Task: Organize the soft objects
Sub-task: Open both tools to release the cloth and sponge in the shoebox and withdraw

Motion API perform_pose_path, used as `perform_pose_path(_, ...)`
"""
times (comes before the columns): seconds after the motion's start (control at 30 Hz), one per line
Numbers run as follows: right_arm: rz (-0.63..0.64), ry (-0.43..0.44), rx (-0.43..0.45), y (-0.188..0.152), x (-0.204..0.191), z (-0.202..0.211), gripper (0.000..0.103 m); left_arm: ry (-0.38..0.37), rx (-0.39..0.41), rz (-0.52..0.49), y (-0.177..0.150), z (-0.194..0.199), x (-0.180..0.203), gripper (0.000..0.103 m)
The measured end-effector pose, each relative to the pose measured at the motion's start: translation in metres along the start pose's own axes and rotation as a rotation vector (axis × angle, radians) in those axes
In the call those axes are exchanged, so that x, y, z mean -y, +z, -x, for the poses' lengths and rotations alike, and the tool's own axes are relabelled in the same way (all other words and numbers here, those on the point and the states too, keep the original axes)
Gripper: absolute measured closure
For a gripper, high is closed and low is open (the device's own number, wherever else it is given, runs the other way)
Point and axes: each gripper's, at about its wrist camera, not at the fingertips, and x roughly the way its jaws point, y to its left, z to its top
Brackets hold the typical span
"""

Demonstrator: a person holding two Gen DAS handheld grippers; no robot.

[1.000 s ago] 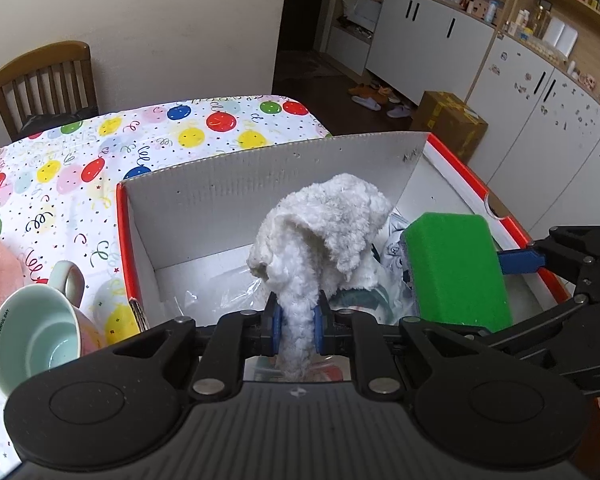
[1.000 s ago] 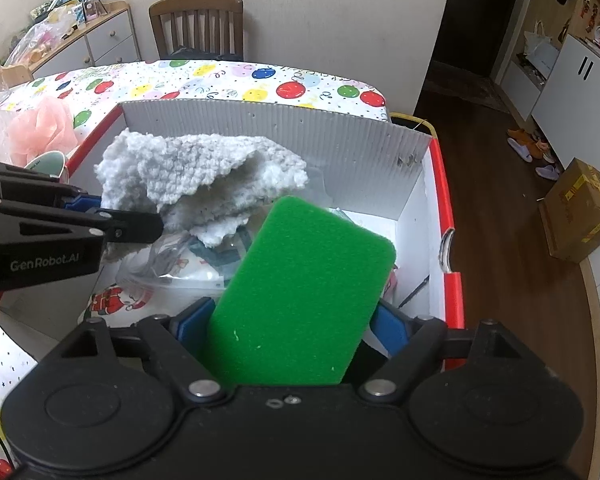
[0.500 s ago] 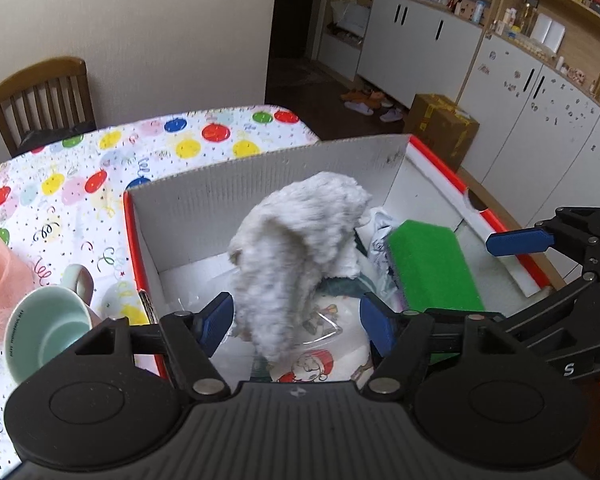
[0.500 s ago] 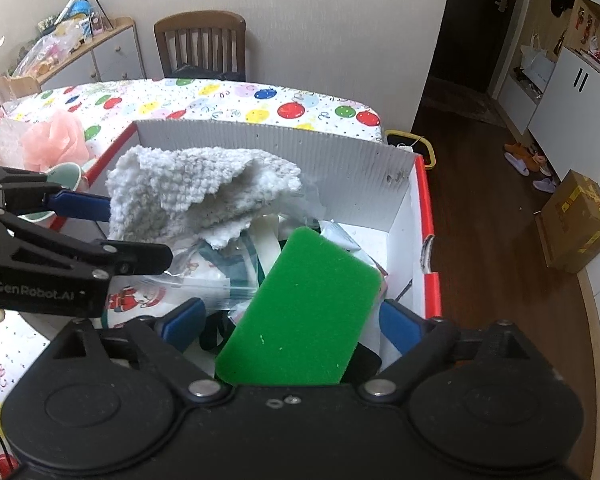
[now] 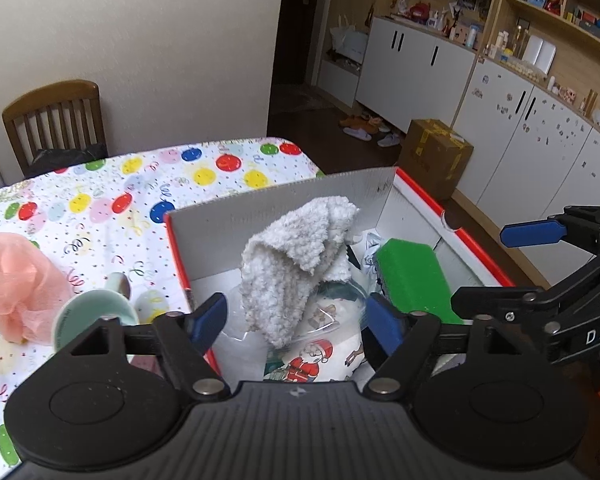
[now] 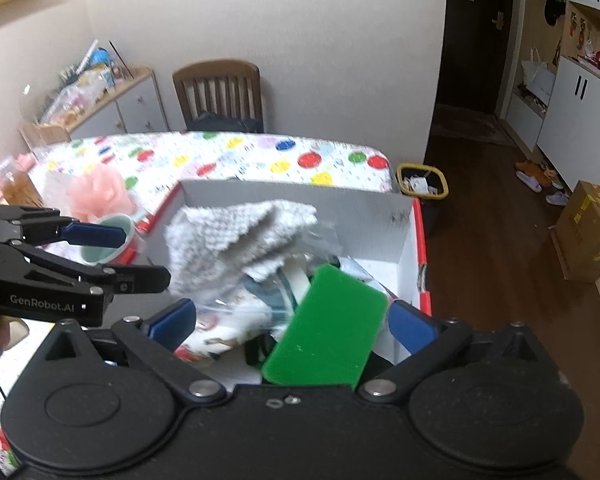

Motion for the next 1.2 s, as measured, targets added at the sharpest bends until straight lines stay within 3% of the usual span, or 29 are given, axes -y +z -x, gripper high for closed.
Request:
perform_pose_path(0.5, 0.001, 0.09, 0.086, 0.018, -0.054, 0.021, 0.0, 0.013, 0.068, 0.05, -0.011, 0.065, -0.038, 0.017)
perform_pose_path(0.6, 0.005, 0.108, 0.095, 0.021, -0.073, 0.021, 0.0, 0.007, 0.08, 0.052, -0.017, 0.076, -0.052, 0.003)
perform_pose_path(0.77, 0.002, 0.133, 0.102, 0.028, -0.107, 0.015, 0.0, -0.013, 0.111, 0.072, -0.03, 0.094, -0.083, 0.002)
perform_pose_path(1.0, 0.041, 0.152, 0.09, 0.04, -0.161, -0.005, 0.0, 0.047, 0.135, 0.103, -0.051, 0.111, -0.137, 0.002)
perform_pose_path(1.2, 0.086, 0.161, 0.086, 0.056, -0.199, -0.028, 0.0, 0.168, 0.193, 0.06, -0.062, 0.123, -0.174, 0.002)
